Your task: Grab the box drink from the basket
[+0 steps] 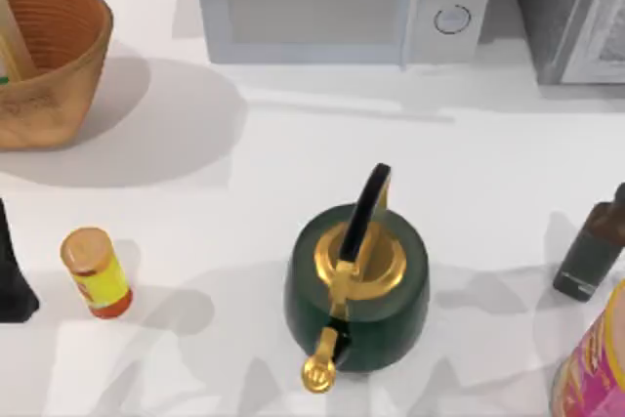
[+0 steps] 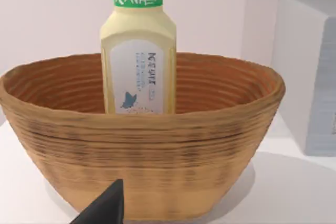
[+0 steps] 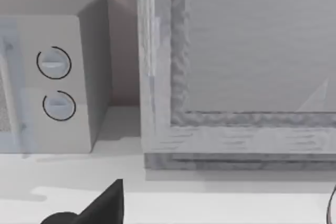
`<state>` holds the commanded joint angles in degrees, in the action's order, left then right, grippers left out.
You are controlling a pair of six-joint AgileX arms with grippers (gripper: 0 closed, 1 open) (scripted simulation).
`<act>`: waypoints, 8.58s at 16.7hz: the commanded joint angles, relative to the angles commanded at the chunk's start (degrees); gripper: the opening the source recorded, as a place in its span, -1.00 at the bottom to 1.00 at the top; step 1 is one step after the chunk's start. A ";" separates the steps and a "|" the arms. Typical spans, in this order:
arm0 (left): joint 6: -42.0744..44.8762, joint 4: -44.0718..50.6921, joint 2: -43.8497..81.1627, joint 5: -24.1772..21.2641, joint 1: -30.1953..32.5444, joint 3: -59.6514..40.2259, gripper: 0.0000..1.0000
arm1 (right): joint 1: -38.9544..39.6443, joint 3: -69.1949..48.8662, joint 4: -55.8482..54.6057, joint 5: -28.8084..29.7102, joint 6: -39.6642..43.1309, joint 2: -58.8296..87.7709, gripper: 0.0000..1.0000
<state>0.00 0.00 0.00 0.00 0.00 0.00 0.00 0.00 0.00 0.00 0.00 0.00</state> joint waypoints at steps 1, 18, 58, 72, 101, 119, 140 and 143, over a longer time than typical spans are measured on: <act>0.00 0.00 0.00 0.00 0.00 0.00 1.00 | 0.00 0.00 0.00 0.00 0.00 0.00 1.00; 0.36 -39.21 58.80 -6.63 -5.66 -20.00 1.00 | 0.00 0.00 0.00 0.00 0.00 0.00 1.00; 0.72 -67.48 117.48 -10.75 -8.80 -49.38 0.40 | 0.00 0.00 0.00 0.00 0.00 0.00 1.00; 0.72 -67.48 117.48 -10.75 -8.80 -49.38 -1.00 | 0.00 0.00 0.00 0.00 0.00 0.00 1.00; 0.99 -29.47 87.01 -9.44 -8.32 -58.48 -1.00 | 0.00 0.00 0.00 0.00 0.00 0.00 1.00; 0.07 -2.08 5.45 -0.66 -0.58 -4.12 -1.00 | 0.00 0.00 0.00 0.00 0.00 0.00 1.00; 6.05 -37.42 39.57 43.11 20.41 -7.31 -1.00 | 0.00 0.00 0.00 0.00 0.00 0.00 1.00; 7.78 -49.54 52.48 58.55 26.95 -9.79 -1.00 | 0.00 0.00 0.00 0.00 0.00 0.00 1.00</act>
<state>7.78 -49.54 52.48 58.55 26.95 -9.79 0.00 0.00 0.00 0.00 0.00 0.00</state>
